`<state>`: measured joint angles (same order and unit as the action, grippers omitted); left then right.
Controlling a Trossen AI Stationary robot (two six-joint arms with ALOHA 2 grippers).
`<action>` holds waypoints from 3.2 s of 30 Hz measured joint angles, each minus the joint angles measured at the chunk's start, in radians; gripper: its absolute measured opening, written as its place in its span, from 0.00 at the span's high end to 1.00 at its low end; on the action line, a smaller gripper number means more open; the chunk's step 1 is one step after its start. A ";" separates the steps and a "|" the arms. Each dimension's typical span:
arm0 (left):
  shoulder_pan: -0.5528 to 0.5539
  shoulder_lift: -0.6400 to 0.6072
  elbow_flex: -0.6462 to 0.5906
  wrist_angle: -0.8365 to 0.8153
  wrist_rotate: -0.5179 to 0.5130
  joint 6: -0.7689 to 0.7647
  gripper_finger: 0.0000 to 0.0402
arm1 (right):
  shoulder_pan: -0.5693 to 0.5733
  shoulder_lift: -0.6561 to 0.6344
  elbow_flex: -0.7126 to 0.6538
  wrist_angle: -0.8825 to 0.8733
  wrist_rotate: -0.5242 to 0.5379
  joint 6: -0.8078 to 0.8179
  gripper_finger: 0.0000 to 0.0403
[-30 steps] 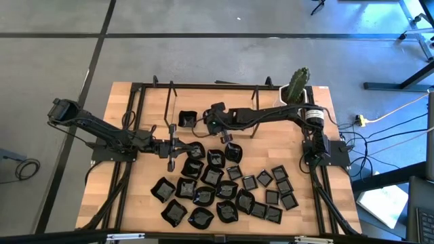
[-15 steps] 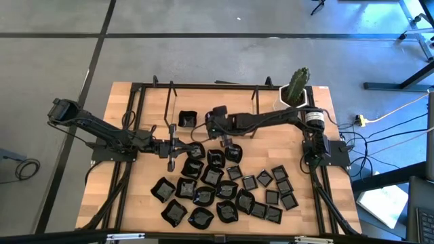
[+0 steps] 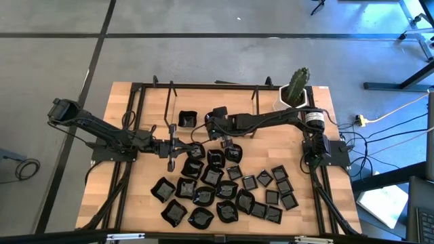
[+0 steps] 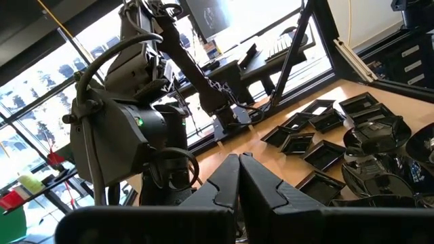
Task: Pick & Place Mini shaped plates
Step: Adjust the leaf-shaped plate on the shelf, then stack the distorted square plate on the top of the distorted square plate on the shelf
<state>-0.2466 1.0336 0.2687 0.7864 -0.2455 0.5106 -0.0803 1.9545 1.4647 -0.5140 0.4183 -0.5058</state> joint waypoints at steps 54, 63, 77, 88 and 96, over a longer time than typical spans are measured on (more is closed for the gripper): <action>0.001 0.000 0.000 0.003 0.000 -0.006 0.99 | 0.269 -1.290 -0.975 0.645 -0.419 0.289 0.97; 0.001 0.000 0.000 0.025 -0.061 0.021 0.99 | 0.269 -1.382 -1.157 0.771 -0.412 0.293 0.99; -0.175 -0.127 0.015 0.032 -0.124 0.036 0.99 | 0.269 -1.384 -1.175 0.793 -0.412 0.318 0.99; -0.421 -0.304 0.016 -0.118 -0.338 0.132 1.00 | 0.269 -1.397 -1.175 0.790 -0.422 0.321 0.99; -0.384 -0.287 0.016 -0.301 -0.293 0.034 0.99 | 0.269 -1.395 -1.175 0.778 -0.422 0.343 0.95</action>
<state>-0.6303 0.7469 0.2852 0.4852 -0.5383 0.5442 0.1886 0.5598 0.2893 0.2642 -0.0040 -0.1623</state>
